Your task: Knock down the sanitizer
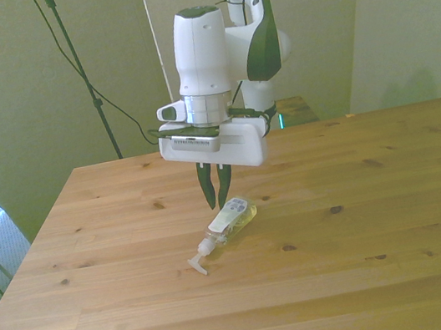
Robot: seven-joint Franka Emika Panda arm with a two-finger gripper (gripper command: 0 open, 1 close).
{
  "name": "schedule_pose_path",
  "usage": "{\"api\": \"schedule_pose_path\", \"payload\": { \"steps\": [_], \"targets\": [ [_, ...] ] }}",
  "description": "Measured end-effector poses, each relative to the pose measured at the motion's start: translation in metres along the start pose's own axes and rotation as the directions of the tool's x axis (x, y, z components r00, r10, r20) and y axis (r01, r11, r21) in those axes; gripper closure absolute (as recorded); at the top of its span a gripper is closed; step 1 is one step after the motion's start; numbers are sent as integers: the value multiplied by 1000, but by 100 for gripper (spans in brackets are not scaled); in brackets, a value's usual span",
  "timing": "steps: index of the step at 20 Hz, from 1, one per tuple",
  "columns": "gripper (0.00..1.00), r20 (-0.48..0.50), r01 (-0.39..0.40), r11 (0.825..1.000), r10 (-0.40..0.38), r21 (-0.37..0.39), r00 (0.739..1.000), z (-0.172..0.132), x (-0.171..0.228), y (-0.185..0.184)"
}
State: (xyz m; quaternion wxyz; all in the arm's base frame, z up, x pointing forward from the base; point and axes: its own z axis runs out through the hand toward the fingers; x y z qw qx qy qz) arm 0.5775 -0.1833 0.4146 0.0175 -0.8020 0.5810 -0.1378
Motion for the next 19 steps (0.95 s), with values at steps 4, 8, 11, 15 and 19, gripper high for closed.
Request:
{"api": "schedule_pose_path", "payload": {
  "steps": [4, 8, 11, 15, 19],
  "targets": [
    [0, 7, 14, 1000, -14, 7, 1000, -10, -12, 3],
    [0, 16, 31, 999, -31, 14, 999, -21, -27, 12],
    [0, 23, 60, 998, -61, 23, 998, -34, -48, 19],
    [0, 30, 92, 995, -92, 26, 995, -49, -71, 30],
    [0, 33, 120, 992, -121, 25, 992, -57, -94, 42]
  ]
}}
